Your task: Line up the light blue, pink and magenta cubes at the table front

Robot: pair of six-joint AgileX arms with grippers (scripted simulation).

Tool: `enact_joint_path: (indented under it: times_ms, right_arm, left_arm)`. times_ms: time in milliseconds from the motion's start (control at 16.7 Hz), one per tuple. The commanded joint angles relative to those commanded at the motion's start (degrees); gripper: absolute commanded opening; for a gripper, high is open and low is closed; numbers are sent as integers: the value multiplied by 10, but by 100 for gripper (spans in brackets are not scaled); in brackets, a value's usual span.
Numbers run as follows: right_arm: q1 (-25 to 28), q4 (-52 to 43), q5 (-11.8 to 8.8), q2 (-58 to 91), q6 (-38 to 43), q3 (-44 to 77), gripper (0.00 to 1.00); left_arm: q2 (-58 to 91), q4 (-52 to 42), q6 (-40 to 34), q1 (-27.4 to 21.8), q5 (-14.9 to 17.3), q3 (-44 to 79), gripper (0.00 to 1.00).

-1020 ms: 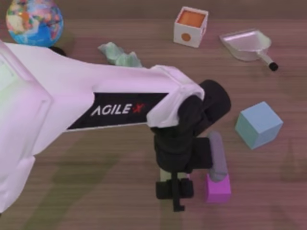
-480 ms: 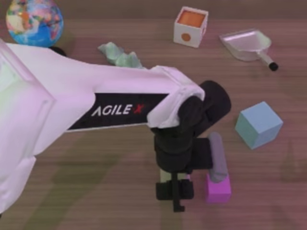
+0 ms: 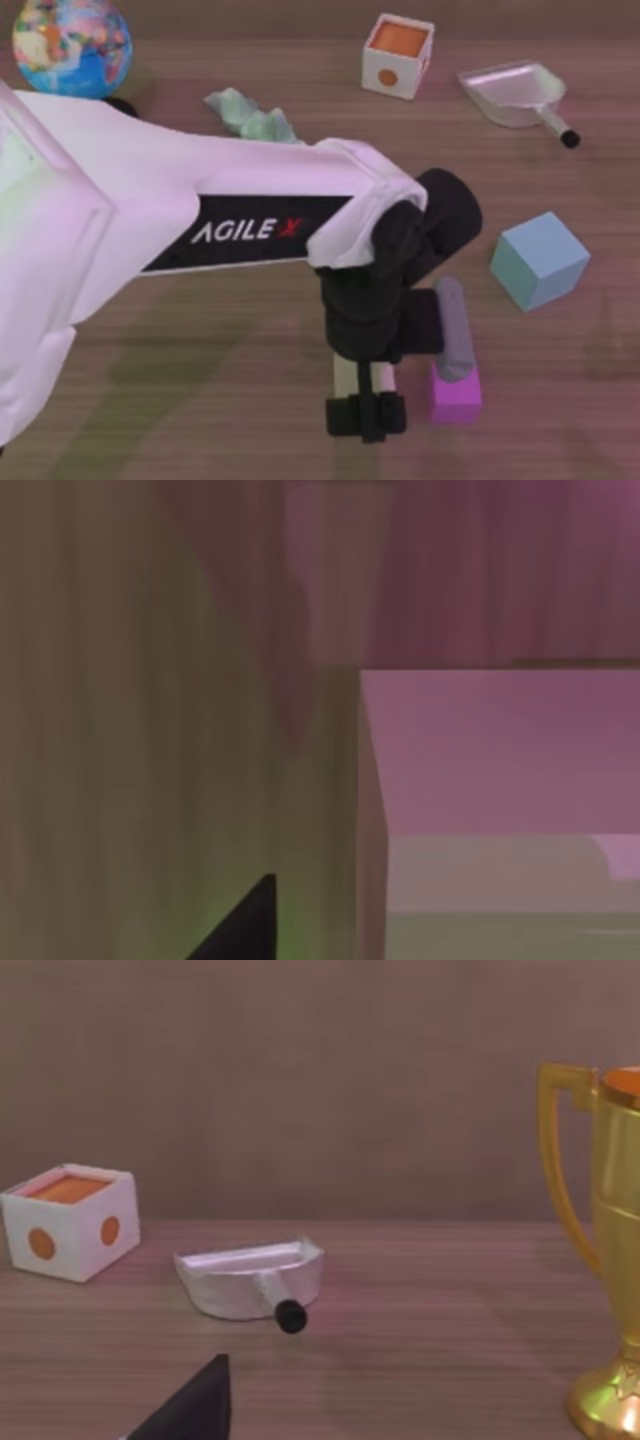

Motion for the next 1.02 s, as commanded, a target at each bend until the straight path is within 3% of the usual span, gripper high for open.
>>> enact_joint_path:
  times_ms: [540, 1020]
  right_arm:
    - [0, 0, 0, 0, 0, 0, 100]
    - [0, 0, 0, 0, 0, 0, 100]
  left_arm:
    - [-3, -10, 2, 0, 0, 10, 100]
    - [-46, -143, 0, 13, 0, 97, 100]
